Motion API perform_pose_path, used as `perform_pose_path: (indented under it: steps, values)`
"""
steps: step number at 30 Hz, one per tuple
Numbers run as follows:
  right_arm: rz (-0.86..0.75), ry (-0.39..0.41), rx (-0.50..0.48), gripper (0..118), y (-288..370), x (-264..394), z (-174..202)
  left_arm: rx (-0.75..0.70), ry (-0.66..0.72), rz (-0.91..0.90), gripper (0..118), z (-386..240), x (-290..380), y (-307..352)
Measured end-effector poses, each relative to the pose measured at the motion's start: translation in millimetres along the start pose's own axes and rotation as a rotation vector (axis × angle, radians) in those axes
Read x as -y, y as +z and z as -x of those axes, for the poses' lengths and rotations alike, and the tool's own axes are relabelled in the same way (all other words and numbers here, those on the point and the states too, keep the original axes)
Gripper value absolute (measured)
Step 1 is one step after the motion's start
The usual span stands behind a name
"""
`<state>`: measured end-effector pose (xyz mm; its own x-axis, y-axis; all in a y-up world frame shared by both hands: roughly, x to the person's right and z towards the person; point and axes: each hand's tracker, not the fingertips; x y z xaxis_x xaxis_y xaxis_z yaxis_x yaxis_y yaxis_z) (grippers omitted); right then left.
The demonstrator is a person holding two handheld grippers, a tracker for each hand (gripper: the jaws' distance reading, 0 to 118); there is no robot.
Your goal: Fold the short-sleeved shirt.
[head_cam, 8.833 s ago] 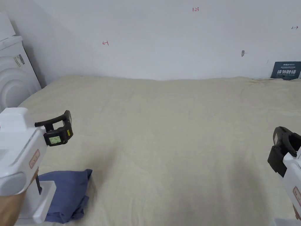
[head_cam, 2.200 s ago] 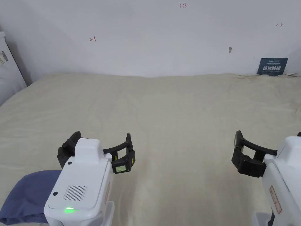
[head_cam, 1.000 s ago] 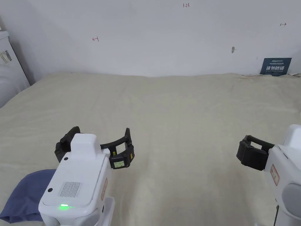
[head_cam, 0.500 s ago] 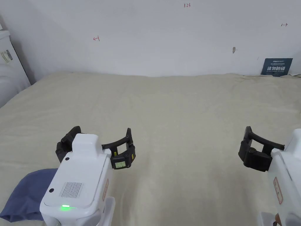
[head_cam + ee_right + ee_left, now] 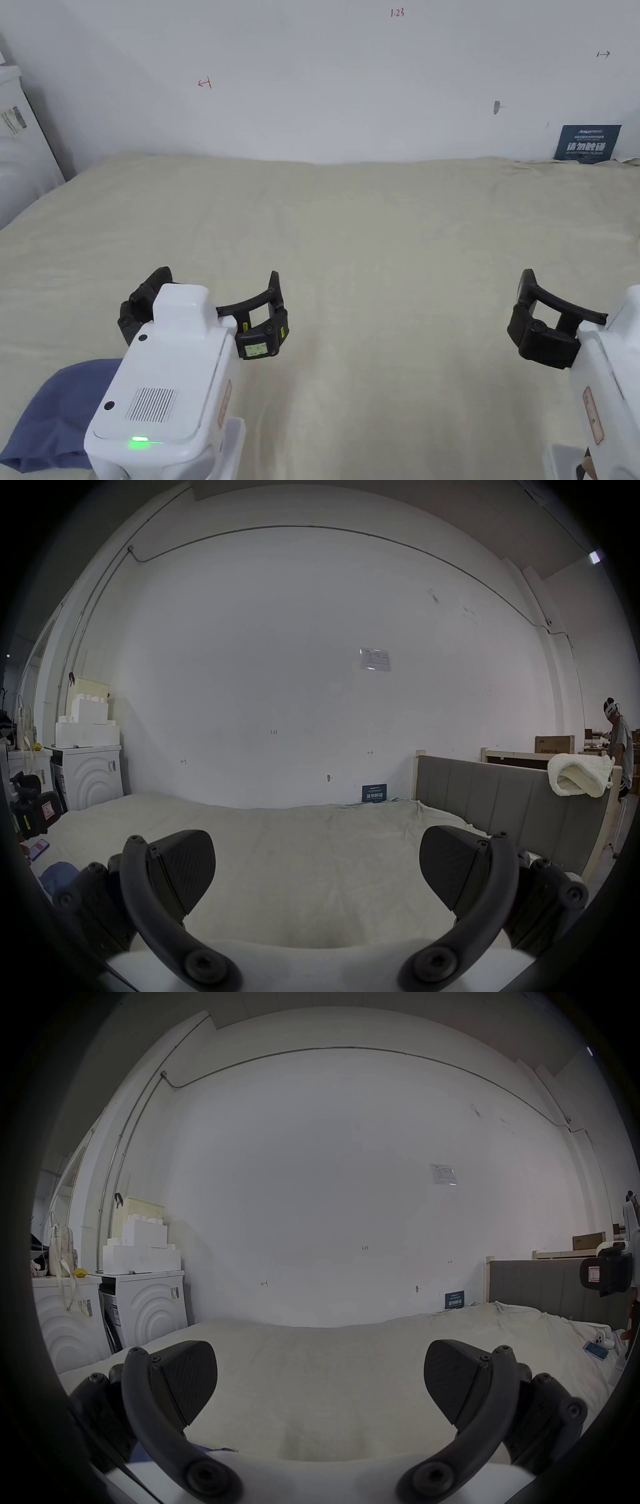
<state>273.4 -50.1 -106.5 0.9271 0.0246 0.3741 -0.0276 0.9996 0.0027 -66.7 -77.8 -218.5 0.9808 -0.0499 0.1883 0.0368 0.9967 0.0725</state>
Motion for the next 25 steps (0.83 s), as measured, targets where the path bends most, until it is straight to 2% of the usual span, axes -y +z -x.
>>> perform_pose_path:
  steps: [25]
  values:
    - [0.000,-0.016,-0.027,117,2.6,-5.2,-0.3,-0.001,-0.006,0.002,118,0.9,1.2,3.1]
